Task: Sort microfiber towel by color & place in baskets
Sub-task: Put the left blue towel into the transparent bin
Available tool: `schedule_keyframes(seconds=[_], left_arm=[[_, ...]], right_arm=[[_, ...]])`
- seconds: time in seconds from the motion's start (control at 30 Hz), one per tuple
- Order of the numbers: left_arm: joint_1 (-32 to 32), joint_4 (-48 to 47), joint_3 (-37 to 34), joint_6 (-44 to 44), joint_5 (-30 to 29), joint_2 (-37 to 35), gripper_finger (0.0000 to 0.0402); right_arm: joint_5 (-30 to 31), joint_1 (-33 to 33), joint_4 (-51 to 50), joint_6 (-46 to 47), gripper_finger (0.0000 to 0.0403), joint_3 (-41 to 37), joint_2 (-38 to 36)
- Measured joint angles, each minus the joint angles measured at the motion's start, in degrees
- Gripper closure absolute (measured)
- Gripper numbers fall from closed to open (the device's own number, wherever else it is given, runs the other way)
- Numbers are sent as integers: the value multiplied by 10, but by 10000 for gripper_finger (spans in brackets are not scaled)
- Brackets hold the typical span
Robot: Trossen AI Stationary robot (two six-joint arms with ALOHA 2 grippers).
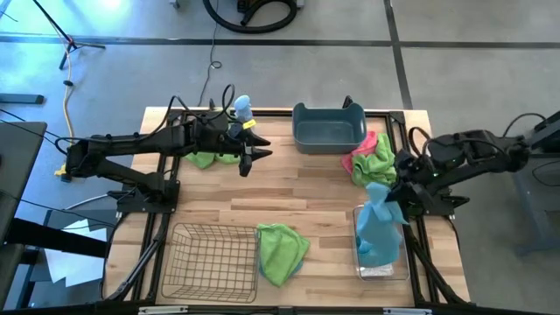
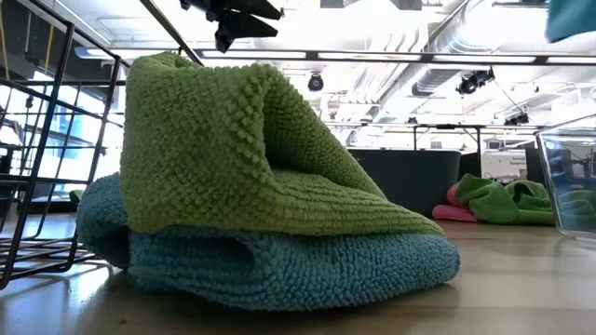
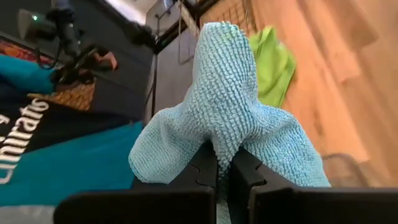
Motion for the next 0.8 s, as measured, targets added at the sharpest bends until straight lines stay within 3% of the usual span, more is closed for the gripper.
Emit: schedule_keyframes(seconds=[0.5, 0.8], left_arm=[[0, -2, 0, 1, -1, 0, 259], [0, -2, 0, 9, -1, 0, 259]], right_arm=[[141, 187, -66, 110, 403, 0, 71], [219, 324, -153, 228, 403, 0, 124]])
